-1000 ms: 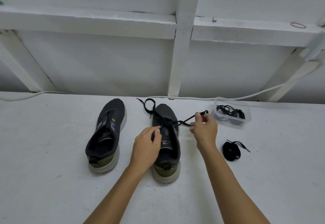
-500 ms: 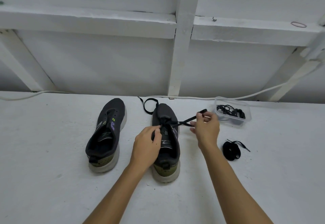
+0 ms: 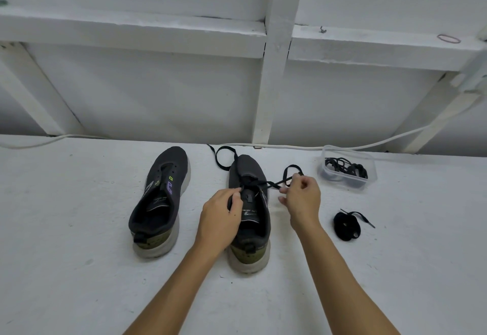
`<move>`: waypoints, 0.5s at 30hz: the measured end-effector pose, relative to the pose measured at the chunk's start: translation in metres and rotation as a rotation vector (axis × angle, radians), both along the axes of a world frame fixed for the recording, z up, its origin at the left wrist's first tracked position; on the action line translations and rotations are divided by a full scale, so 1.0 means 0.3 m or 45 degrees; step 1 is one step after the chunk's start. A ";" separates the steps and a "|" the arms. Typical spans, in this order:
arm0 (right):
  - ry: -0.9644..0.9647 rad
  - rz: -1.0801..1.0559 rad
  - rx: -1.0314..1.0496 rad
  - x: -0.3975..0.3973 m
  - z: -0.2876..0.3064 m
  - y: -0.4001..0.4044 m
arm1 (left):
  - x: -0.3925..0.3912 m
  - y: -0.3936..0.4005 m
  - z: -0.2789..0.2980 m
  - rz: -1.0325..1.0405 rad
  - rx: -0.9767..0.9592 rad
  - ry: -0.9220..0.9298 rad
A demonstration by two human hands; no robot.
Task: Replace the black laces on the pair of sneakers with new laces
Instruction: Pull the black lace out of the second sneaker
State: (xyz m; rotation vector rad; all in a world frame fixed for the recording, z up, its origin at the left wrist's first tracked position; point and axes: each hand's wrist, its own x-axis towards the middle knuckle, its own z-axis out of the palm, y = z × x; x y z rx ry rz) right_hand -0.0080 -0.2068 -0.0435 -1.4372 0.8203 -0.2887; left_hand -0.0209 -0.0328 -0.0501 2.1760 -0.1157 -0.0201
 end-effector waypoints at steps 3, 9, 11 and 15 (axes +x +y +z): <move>0.072 0.299 0.094 -0.029 0.015 0.013 | 0.001 0.004 -0.002 0.023 -0.012 0.001; 0.037 0.684 -0.133 -0.048 0.021 0.031 | 0.003 -0.004 -0.002 0.025 0.000 -0.022; 0.018 0.650 -0.202 -0.038 0.019 0.033 | 0.004 -0.004 -0.002 0.023 -0.002 -0.017; 0.031 0.706 -0.277 -0.048 -0.009 0.038 | 0.004 0.001 0.004 0.037 0.059 -0.082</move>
